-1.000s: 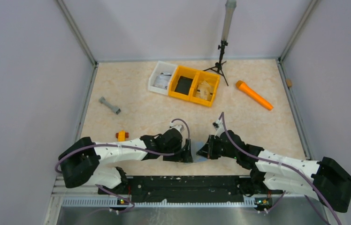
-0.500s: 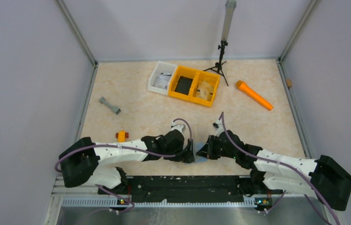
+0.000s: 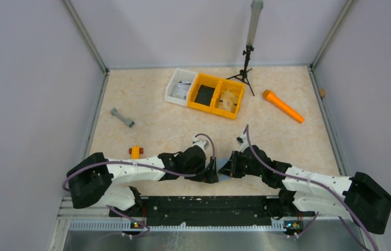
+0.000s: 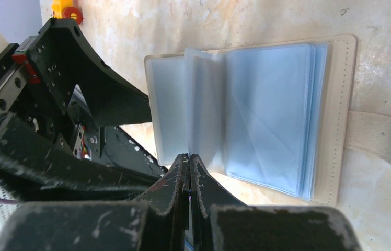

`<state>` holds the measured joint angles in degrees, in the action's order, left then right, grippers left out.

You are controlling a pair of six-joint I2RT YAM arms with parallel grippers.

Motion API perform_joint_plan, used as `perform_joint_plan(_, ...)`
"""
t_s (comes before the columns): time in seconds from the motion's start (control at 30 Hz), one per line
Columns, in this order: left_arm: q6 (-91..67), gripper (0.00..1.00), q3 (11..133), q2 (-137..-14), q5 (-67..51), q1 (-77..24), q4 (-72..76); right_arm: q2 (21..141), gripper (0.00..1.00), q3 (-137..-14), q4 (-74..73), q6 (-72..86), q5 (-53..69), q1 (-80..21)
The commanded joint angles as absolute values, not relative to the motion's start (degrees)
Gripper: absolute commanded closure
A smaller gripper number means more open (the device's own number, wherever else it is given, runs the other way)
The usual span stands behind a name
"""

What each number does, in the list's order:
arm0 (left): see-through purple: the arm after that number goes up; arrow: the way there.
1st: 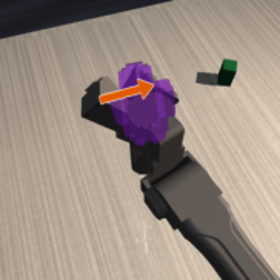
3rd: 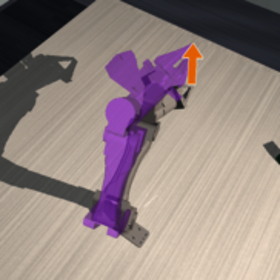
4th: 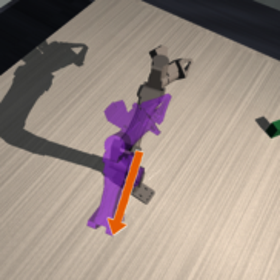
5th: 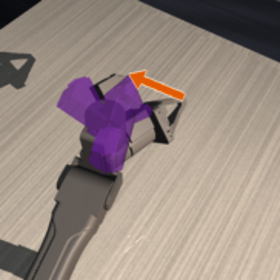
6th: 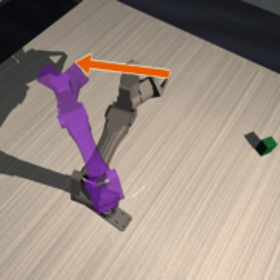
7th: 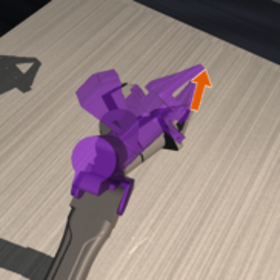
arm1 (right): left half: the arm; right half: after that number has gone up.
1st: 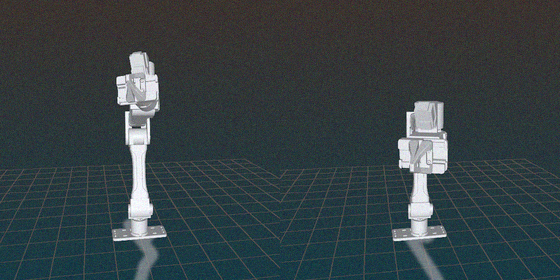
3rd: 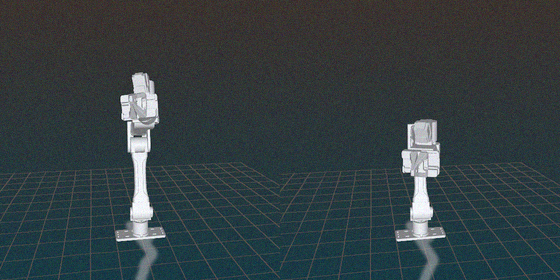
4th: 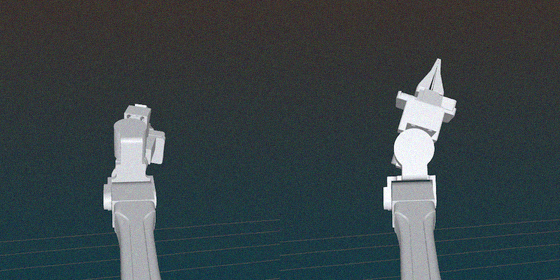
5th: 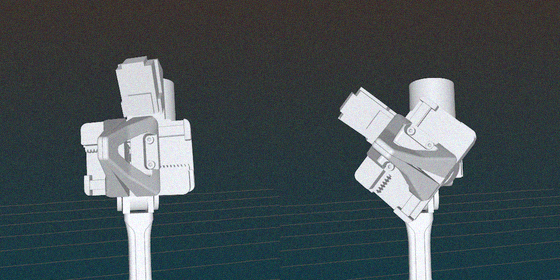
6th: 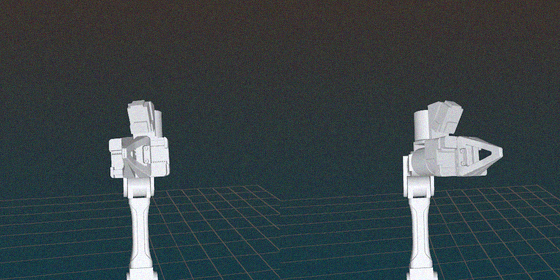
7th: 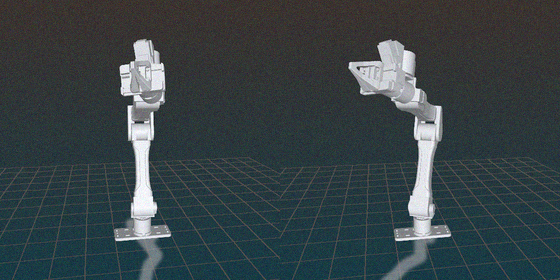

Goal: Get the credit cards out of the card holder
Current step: Remove the credit card from the card holder.

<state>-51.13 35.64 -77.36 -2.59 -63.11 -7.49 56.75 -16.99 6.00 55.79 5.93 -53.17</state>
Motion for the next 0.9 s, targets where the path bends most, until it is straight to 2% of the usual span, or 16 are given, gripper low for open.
perform_joint_plan(0.0, -52.52, 0.12, 37.13, -77.88, -0.53, -62.80, -10.18, 56.07, 1.00, -19.85, 6.98, 55.73, 5.07, -52.77)
perform_joint_plan(0.23, -53.93, 0.45, 31.55, -75.05, 0.20, -60.18, -6.47, 54.28, 1.00, -17.55, 4.66, 54.69, 2.56, -52.74)
perform_joint_plan(0.37, -53.88, 0.77, 27.89, -75.52, -3.67, -58.44, -1.21, 53.84, 1.00, -14.42, 8.15, 55.88, 3.02, -52.75)
perform_joint_plan(0.47, -53.40, 0.93, 27.45, -77.03, -3.96, -58.14, -0.77, 53.31, 0.99, -12.14, 11.16, 56.27, 3.22, -52.73)
perform_joint_plan(0.57, -52.91, 0.99, 27.51, -78.50, -4.74, -58.18, -0.47, 52.74, 0.83, -10.75, 13.54, 56.12, 3.05, -52.78)
perform_joint_plan(0.67, -52.60, 1.00, 27.62, -79.72, -5.45, -58.18, -0.44, 52.56, 0.76, -9.63, 16.60, 56.47, 2.95, -52.68)
perform_joint_plan(0.8, -52.19, 1.00, 27.81, -80.24, -6.11, -58.18, -0.48, 52.91, 0.77, -9.64, 17.93, 56.66, 2.61, -52.67)
perform_joint_plan(0.87, -51.91, 1.00, 27.98, -80.28, -6.32, -58.18, -0.44, 53.33, 0.84, -9.88, 17.32, 56.57, 1.64, -52.68)
